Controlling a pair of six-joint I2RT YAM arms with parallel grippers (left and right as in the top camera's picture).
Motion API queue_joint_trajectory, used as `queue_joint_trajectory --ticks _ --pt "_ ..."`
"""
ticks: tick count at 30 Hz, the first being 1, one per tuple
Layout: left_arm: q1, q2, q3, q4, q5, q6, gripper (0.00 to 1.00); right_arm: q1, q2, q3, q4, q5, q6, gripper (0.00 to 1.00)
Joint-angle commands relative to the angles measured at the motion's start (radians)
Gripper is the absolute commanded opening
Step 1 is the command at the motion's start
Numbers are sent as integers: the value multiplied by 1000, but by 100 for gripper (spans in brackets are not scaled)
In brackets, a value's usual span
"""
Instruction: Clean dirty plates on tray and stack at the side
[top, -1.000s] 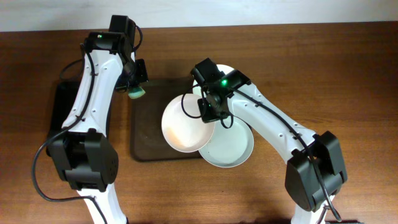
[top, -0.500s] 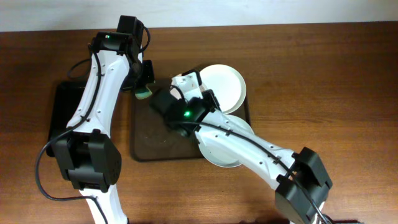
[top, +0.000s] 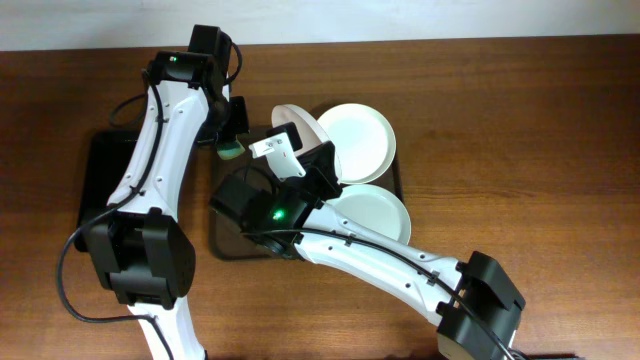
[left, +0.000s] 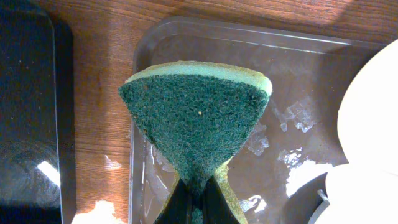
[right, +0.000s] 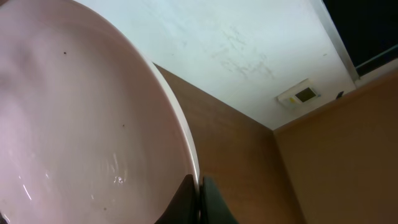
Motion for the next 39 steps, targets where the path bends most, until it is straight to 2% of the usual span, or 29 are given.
queue_joint_trajectory --ticks 1,3,4,6,8,10,11,12,16,20,22,26,27,29,31,33,34,36,39 --pt "2 -4 6 -1 4 13 0 -10 -28 24 -29 -47 48 4" --pt "2 -4 6 -2 4 13 1 -77 -42 24 -89 -321 63 4" --pt "2 -4 6 -2 4 13 0 -152 -87 24 -114 -476 101 4" --pt "2 -4 6 -1 4 13 0 -296 -229 24 -95 -691 85 4" --pt "2 -4 6 -1 4 13 0 -498 -348 24 -118 -867 74 4" --pt "2 -4 6 -1 4 13 1 -759 -389 24 -166 -1033 59 4" --pt "2 -4 6 -1 4 13 1 -937 -380 6 -200 -1093 59 4" --pt "2 -4 6 -1 4 13 1 -1035 -373 -22 -196 -1103 59 4" --pt "2 -4 6 -1 4 13 1 -1325 -336 -234 -43 -1100 32 4" --pt "2 -4 6 3 4 13 1 -1387 -315 -491 232 -1108 -1 4" --pt "2 -4 6 8 4 13 0 -1387 -310 -555 338 -1093 -1 4" --pt "2 -4 6 7 4 13 0 -1387 -230 -584 398 -1081 3 4" --pt "2 -4 6 7 4 13 1 -1387 -208 -584 390 -1081 3 10" --pt "2 -4 6 7 4 13 1 -1387 -205 -583 369 -1085 3 32" --pt "2 -4 6 6 4 13 1 -1387 -214 -549 304 -1111 1 43" --pt "2 -4 6 7 4 13 1 -1381 -249 -420 116 -1294 -48 44" --pt "2 -4 6 2 4 13 1 -1377 -273 -343 -9 -1492 -47 44" --pt "2 -4 6 -14 4 14 1 -1358 -304 -317 -109 -1701 -52 44" --pt "2 -4 6 -15 4 13 0 -1210 -303 -378 -165 -1662 -99 44"
